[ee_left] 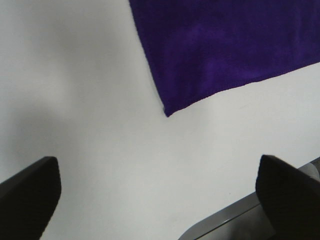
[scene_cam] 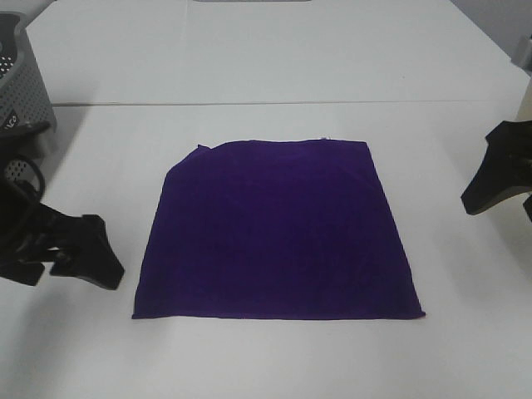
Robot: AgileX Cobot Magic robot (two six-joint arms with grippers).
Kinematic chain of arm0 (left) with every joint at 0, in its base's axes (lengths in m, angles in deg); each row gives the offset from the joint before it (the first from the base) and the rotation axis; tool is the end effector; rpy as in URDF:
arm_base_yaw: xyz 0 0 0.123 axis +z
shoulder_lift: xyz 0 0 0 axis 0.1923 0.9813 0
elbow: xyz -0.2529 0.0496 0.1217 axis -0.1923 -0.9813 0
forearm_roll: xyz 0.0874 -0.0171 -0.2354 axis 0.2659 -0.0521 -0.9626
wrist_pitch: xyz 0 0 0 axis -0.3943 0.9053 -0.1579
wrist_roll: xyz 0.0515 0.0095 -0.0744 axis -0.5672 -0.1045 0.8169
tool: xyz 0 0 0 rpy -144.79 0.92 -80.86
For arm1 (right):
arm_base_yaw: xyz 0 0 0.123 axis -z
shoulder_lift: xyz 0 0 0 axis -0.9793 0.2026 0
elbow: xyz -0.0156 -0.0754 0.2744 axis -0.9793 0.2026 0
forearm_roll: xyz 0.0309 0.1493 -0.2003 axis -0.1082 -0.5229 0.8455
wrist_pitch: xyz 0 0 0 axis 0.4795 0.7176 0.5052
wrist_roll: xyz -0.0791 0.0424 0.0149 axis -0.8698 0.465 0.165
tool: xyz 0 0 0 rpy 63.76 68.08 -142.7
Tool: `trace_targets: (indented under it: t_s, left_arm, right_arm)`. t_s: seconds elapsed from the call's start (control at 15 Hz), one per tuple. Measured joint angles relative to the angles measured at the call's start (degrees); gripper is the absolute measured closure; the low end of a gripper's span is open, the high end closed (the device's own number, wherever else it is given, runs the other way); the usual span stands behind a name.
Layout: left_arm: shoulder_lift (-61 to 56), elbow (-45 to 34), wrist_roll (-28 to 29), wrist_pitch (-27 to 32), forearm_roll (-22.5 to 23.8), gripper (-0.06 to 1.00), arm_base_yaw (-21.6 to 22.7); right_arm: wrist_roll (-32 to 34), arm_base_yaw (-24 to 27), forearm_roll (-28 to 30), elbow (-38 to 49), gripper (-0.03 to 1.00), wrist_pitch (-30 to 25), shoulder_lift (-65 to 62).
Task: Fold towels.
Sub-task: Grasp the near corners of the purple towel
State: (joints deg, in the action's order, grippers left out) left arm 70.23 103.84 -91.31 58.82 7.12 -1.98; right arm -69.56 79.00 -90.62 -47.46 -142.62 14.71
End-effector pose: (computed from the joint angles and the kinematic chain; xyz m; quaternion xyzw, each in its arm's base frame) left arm 0.2421 -0.0833 0.1760 0.0925 0.9761 -0.1642 0.1080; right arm 0.2524 0.0213 0.2367 -0.0691 0.9817 0.1262 0.1251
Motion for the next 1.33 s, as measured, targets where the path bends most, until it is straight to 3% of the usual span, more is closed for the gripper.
trace_targets:
  t_s: [0.13,0.2,0.53,0.8,1.0,1.33]
  left_arm:
    - [6.42,0.4,-5.73,-2.01,-6.07,-0.05,-0.86]
    - [9.74,1.38,-11.34,-3.61,-11.92,-0.05,-1.03]
    - [15.64,2.92,-22.86,-6.25,-20.17,-0.05,-1.03]
    - [20.74,5.73,-29.34,-4.64,-26.53,-0.05,-1.03]
    - [21.43,6.19,-30.14,-4.87,-27.5,-0.05,-1.03]
    - [21.6,6.19,-30.14,-5.21,-28.65,-0.05,-1.03]
  right_arm:
    - [-0.23,0.0,-1.2,0.0,0.21,4.07,6.02]
    - [-3.38,0.06,-4.7,-0.06,0.24,6.13,10.83]
    - [-16.62,0.74,-15.87,-0.06,0.26,5.84,19.82]
    - [-25.32,10.77,-26.76,3.84,0.26,3.95,21.94]
    - [-27.04,11.06,-27.56,4.7,0.26,6.47,21.94]
    - [-22.06,10.77,-20.63,6.36,0.25,8.19,21.94]
